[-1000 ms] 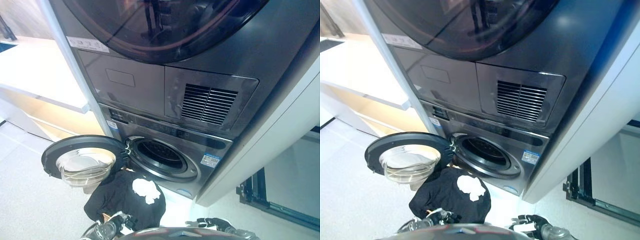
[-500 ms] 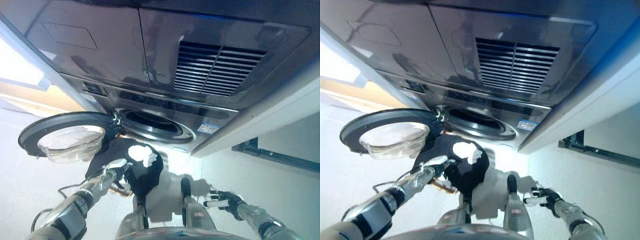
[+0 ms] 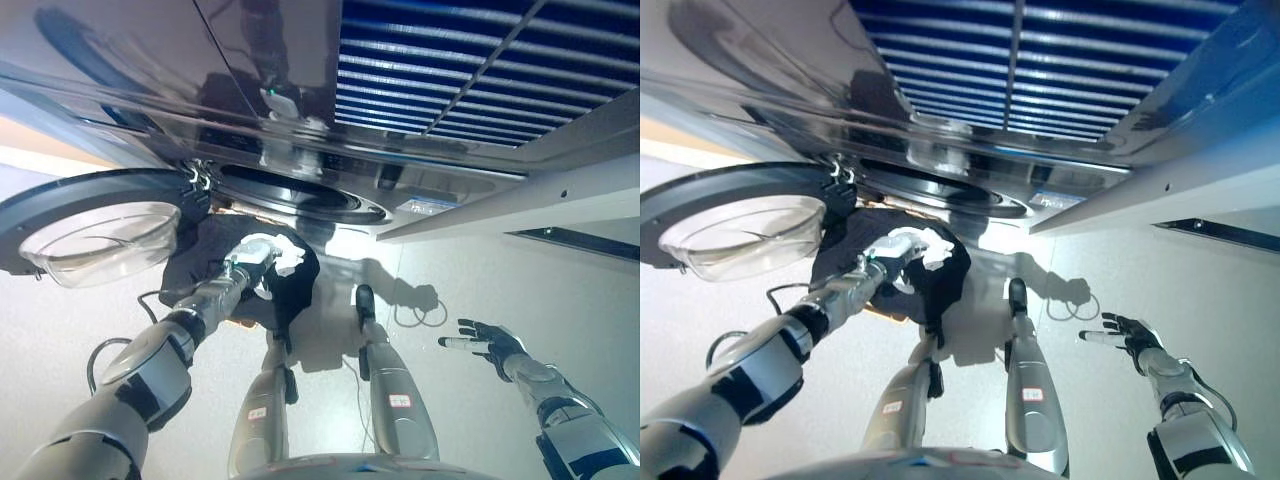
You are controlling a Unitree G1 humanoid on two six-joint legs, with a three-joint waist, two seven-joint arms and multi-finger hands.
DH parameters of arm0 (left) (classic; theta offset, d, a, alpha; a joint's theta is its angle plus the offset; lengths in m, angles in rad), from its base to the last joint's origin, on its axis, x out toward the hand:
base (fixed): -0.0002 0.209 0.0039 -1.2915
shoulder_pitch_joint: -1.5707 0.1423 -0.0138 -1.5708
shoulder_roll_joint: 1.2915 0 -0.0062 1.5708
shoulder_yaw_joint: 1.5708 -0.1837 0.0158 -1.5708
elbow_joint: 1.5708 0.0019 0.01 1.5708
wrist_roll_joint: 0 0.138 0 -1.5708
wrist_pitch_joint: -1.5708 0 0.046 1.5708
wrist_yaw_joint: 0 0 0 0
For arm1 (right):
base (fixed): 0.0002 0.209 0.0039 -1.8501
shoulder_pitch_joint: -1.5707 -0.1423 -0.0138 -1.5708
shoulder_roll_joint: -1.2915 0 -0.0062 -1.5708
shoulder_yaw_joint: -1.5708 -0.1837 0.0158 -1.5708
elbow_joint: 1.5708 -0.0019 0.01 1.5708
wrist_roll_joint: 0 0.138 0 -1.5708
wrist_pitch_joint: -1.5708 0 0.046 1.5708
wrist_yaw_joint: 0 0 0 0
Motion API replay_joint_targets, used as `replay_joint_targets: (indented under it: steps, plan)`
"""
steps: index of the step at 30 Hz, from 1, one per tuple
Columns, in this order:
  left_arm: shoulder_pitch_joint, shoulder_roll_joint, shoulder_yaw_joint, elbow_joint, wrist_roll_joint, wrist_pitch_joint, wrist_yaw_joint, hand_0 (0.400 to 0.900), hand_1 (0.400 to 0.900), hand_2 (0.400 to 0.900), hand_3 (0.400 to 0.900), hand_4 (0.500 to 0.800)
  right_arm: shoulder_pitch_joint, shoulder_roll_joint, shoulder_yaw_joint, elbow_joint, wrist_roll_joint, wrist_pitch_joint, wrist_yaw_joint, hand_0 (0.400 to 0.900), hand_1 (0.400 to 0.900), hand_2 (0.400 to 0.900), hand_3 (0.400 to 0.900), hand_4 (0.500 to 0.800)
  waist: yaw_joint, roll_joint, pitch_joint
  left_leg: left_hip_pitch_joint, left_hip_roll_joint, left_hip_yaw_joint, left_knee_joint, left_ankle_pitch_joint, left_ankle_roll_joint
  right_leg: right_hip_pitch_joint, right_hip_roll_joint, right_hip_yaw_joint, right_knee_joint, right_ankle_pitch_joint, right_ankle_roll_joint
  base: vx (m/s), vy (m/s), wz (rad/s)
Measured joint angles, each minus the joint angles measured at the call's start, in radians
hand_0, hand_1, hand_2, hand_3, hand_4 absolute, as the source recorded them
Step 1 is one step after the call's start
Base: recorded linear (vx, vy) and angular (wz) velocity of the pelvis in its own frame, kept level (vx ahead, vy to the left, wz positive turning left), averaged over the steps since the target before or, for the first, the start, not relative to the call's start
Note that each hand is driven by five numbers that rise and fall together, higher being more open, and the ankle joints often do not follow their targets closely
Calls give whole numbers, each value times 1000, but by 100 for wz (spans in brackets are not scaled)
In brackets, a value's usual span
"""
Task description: Put the clothes in the basket into the washing machine.
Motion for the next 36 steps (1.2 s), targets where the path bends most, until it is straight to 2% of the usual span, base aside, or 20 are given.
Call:
replay_joint_targets:
  steps: [8,13,19,27,33,34,35,36]
  plan:
    - [-120,53,-19,18,43,12,59,900,900,900,900,800,-3,0,-25,-26,90,-27,-18,900,900,900,900,800,-46,-11,6,-235,6,-7,154,-18,-15,-249,-11,-14,218,-69,-32,-45,-38,4]
    - [-173,68,-35,45,59,29,78,900,900,900,900,800,-2,4,-30,-64,136,-28,-26,900,900,900,900,800,-71,-18,3,-347,23,-13,236,-41,-22,-335,2,-17,249,-63,-41,-8,-5,1]
    - [-266,111,-69,47,119,34,112,900,900,900,900,800,2,8,-32,-150,190,-40,-29,900,900,900,900,800,-83,-55,-18,-496,28,-26,325,-62,-25,-454,8,-17,273,-46,-53,-6,16,-5]
    - [-334,180,-147,55,208,49,122,900,900,900,900,800,-4,8,-41,-283,278,-68,-35,900,900,900,900,800,-103,-87,-40,-622,31,-24,412,-101,-15,-548,9,-13,283,-37,-45,8,41,-9]
    - [-348,209,-167,55,232,50,121,900,900,900,900,800,-29,8,-44,-232,317,-70,-34,900,900,900,900,800,-101,-88,-40,-666,30,-21,457,-122,-8,-581,7,-7,298,-38,-42,-1,31,-3]
    - [-348,211,-167,55,233,50,122,845,845,845,845,767,-29,8,-46,-229,331,-69,-34,900,900,900,900,800,-101,-89,-41,-674,30,-22,463,-125,-9,-587,7,-7,301,-38,-41,-14,34,1]
    - [-351,212,-167,55,233,50,122,531,531,531,531,579,-29,8,-50,-228,337,-69,-34,900,900,900,900,800,-101,-90,-42,-682,30,-22,466,-125,-9,-595,7,-6,304,-38,-41,0,0,0]
    - [-354,212,-167,54,233,50,123,429,429,429,429,518,-29,8,-56,-228,347,-69,-34,900,900,900,900,800,-101,-90,-43,-690,30,-21,468,-125,-9,-604,7,-5,307,-38,-41,0,0,0]
